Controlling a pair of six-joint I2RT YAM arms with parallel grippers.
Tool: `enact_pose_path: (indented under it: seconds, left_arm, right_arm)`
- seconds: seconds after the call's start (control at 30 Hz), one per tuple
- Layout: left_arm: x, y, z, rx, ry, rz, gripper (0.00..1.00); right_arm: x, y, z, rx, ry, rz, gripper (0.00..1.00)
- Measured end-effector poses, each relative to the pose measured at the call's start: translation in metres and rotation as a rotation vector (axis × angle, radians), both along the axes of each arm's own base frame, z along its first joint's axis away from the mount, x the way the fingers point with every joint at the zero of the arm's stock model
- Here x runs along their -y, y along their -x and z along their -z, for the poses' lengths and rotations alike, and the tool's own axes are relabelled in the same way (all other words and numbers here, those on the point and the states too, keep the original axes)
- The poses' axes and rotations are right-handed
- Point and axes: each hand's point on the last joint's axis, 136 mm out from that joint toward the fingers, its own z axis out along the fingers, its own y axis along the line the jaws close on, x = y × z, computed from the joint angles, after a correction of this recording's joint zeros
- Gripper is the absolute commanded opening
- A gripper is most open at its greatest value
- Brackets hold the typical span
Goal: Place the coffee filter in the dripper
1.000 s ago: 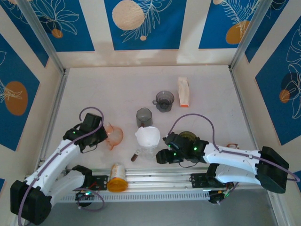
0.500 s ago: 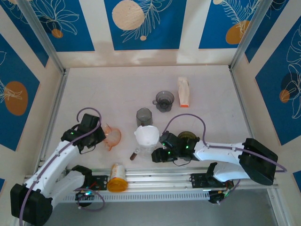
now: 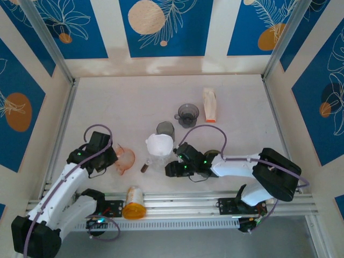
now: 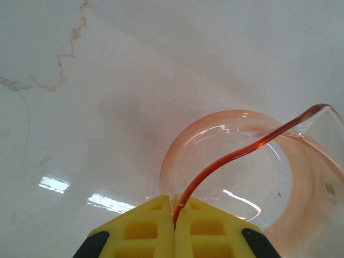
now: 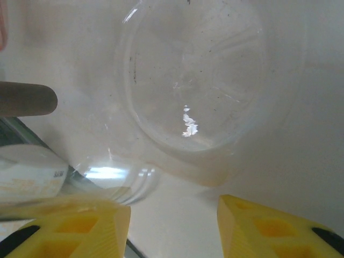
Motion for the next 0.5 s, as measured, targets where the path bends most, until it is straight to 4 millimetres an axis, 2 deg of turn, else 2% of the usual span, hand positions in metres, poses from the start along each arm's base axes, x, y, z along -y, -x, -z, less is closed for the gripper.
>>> enact_pose_path:
  seconds: [0.5]
  left_arm:
    - [-0.017, 0.008, -0.006, 0.014, -0.015, -0.065, 0.00]
  right_arm:
    - [-0.057, -0.075, -0.011, 0.051, -0.069, 0.045, 0.44]
